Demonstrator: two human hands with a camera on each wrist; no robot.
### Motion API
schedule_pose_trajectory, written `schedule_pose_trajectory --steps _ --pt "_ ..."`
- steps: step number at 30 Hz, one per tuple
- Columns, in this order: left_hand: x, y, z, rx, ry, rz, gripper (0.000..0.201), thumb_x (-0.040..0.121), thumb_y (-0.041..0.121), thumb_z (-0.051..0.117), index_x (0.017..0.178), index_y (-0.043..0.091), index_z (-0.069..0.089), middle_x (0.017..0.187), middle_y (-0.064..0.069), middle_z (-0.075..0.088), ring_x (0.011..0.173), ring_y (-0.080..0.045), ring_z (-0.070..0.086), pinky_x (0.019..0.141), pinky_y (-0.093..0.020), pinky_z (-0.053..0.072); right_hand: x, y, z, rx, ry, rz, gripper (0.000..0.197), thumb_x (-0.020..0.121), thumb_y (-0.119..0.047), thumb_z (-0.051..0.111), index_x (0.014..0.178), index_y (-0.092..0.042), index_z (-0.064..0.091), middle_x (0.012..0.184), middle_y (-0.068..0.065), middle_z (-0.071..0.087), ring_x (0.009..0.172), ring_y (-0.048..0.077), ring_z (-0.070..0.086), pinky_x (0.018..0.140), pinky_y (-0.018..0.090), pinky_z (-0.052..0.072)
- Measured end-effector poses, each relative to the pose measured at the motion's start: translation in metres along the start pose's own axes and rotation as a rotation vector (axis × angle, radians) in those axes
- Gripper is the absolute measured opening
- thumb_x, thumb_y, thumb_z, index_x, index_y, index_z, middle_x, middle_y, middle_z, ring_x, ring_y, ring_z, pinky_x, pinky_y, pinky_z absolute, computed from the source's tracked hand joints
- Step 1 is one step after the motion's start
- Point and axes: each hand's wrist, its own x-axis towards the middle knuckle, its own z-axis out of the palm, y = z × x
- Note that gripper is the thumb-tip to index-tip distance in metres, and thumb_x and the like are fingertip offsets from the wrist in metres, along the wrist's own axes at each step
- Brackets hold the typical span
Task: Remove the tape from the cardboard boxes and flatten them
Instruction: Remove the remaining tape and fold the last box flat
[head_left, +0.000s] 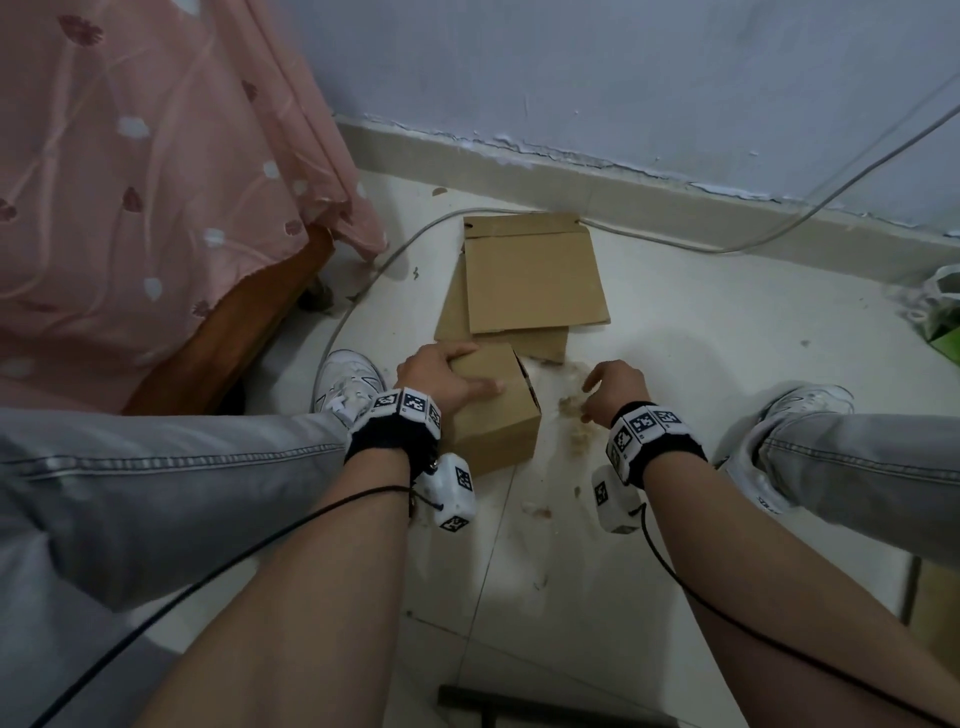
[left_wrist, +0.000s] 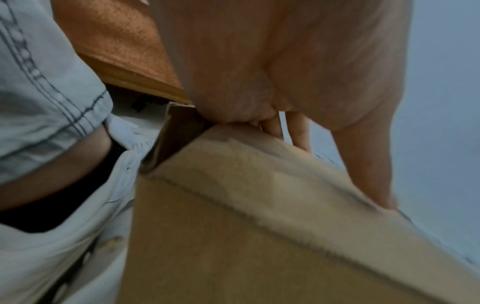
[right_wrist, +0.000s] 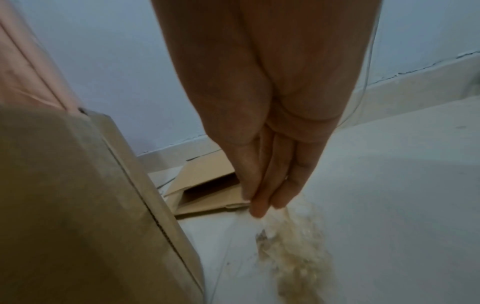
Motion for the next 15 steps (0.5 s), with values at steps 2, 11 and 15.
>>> schedule_pose_trajectory --steps 2,11,15 --pt "-0.008 0.000 0.009 0.089 -0.004 0.034 0.085 0.037 0.079 0.078 0.114 0.047 0.060 0.115 0.011 0.066 0.116 -0.022 0.055 0.103 -0.041 0.046 -0.002 0.003 0.004 0.015 0.026 0.025 0.017 0.080 -0.010 0.077 0.094 -0.001 0.074 0.100 0.018 0.072 0.094 0.030 0.068 0.085 0.036 0.057" --pt "-0.016 0.007 0.012 0.164 -0.071 0.097 0.060 0.069 0.052 0.082 0.123 0.040 0.058 0.105 0.012 0.054 0.126 -0.029 0.043 0.099 -0.029 0.033 -0.001 0.001 0.011 0.071 0.126 0.082 0.033 0.091 -0.005 0.055 0.060 -0.003 0.047 0.065 0.012 0.053 0.055 0.023 0.048 0.060 0.027 0.042" --pt "-0.011 0.003 0.011 0.150 -0.092 0.088 0.059 0.069 0.053 0.081 0.123 0.044 0.058 0.108 0.013 0.056 0.124 -0.028 0.048 0.106 -0.037 0.040 0.001 0.001 0.006 0.049 0.098 0.024 0.011 0.084 -0.002 0.064 0.088 -0.001 0.074 0.092 0.017 0.071 0.086 0.030 0.066 0.073 0.030 0.054"
